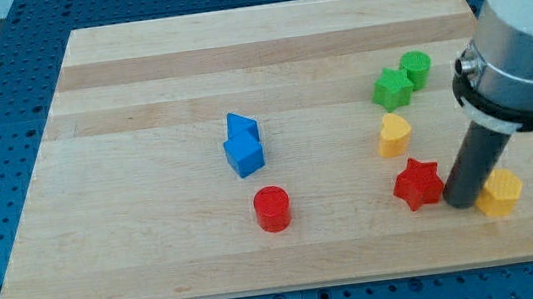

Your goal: Move the red star to the bottom left of the yellow heart

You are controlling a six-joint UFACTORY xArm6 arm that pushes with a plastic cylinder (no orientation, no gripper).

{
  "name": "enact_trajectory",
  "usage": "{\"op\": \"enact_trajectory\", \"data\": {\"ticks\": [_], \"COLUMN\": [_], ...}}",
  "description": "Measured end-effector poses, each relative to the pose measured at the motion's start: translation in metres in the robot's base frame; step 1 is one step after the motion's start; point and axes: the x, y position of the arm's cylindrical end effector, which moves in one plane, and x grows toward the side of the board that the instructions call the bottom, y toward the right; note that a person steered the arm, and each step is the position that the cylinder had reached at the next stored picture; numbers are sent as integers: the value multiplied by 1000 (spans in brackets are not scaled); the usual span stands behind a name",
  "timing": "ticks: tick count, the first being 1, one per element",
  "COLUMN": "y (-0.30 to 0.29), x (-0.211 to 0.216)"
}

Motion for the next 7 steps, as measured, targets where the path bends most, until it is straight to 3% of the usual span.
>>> {"op": "enact_trajectory", "data": {"ticks": [2, 4, 7], "y": [-16, -45, -76], "x": [-25, 22, 10]}}
